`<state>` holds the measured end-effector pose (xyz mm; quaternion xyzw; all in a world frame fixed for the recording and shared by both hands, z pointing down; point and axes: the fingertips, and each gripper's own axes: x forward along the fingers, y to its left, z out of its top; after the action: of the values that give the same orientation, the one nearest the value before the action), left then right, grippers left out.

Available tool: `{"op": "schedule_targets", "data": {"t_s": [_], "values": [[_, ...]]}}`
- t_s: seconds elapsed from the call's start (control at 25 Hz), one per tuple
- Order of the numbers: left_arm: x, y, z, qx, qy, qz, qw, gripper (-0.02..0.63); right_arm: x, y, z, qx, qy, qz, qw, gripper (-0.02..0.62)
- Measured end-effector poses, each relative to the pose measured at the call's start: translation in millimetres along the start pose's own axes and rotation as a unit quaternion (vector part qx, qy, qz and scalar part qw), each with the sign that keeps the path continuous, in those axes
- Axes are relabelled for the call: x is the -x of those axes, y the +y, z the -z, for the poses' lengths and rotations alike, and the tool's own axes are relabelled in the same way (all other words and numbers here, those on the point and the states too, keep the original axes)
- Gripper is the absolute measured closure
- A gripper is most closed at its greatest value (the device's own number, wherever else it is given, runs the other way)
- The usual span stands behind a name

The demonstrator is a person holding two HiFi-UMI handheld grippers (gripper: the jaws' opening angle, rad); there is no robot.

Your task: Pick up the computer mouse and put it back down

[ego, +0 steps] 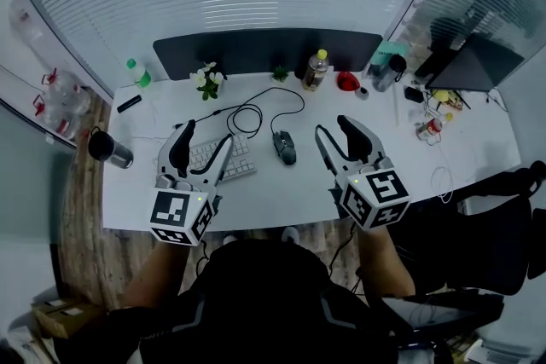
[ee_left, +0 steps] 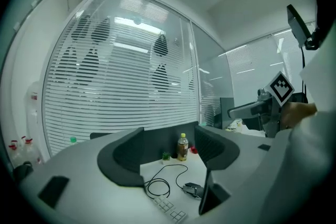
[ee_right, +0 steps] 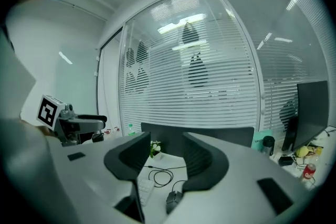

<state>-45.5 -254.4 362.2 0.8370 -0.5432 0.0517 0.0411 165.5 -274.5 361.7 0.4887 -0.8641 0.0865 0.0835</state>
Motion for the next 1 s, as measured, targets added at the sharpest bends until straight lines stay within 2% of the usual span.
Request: {"op": "schedule_targets", "data": {"t_s": [0.12,0.24,0.4,0.8,1.0], "values": [[7,0,-4,0.0,-0.002,-0.01,1.0,0.379,6,1,-12,0.003,-0.022,0.005,1.0,0.421],[14,1,-8,0.0,-0.008,-0.019,0.9998,0.46,11,2,-22,-0.002,-0.041,0.01,0.999,0.497],[23,0,-11,0.007,-0.013,-0.031,0.9994,0.563,12,5,-24,-0.005,-0.041,0.005,0.999,0.594],[33,-2,-14,0.035,0.003,-0.03,0.9989,0.577,4,9,-14,-0.016,-0.012,-0.019,1.0,0.597],[35,8,-16,0.039,0.011,-0.053,0.9978,0.577,1,9,-17,-0.013,-0.013,-0.024,1.0,0.597]]}}
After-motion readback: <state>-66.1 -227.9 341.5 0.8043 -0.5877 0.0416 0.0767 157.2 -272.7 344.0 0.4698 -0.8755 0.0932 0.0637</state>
